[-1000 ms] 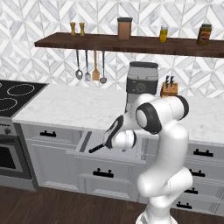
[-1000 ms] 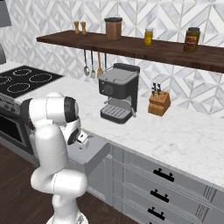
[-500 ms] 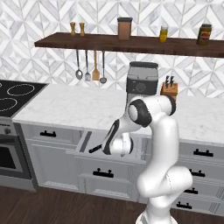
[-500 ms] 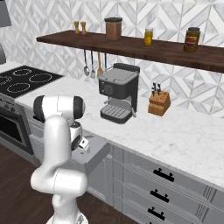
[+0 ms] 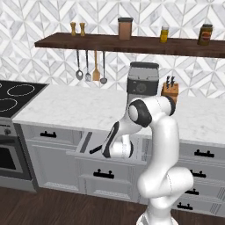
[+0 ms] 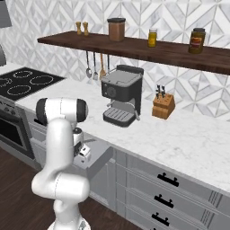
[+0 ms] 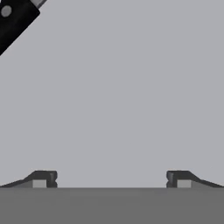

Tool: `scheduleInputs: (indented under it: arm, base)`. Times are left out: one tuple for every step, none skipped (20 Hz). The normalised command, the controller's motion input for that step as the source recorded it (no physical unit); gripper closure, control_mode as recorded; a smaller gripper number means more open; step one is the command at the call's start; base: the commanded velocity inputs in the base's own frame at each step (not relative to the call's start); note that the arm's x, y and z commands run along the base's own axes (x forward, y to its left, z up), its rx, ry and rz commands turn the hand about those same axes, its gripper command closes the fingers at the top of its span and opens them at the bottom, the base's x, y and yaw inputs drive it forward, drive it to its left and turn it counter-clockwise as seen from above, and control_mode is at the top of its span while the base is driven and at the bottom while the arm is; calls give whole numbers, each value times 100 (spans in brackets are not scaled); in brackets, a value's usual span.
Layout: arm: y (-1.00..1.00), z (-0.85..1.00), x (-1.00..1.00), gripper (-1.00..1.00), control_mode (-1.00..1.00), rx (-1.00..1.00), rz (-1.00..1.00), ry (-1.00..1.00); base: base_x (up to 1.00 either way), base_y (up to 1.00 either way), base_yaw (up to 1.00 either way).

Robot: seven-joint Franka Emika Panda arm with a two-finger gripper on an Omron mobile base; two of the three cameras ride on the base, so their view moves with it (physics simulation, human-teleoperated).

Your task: Pick up the knife from the drawer and place it on the cutting board. Then place the meat from the plate to the cutting board.

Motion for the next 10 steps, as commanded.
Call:
scheduleInputs:
  arm:
    - [0,-15,-27,-100,-100,1,0,3]
    - [0,-10,-41,-100,-100,11,0,10]
    - [0,-6,-41,-100,-100,13,0,13]
    - [0,-4,-42,-100,-100,15,0,13]
    - [2,-1,-48,-100,-100,14,0,14]
    - [8,0,-52,-100,-100,13,0,13]
    - [20,0,-51,-100,-100,11,0,12]
    - [24,0,-45,-100,-100,9,0,12]
    - [23,0,-46,-100,-100,9,0,11]
    - [24,0,-48,-100,-100,9,0,11]
  base:
    - [0,0,0]
    - [0,0,0]
    - [0,0,0]
    - [0,0,0]
    - [0,0,0]
    - [0,0,0]
    - [0,0,0]
    - [0,0,0]
    - [0,0,0]
    - [0,0,0]
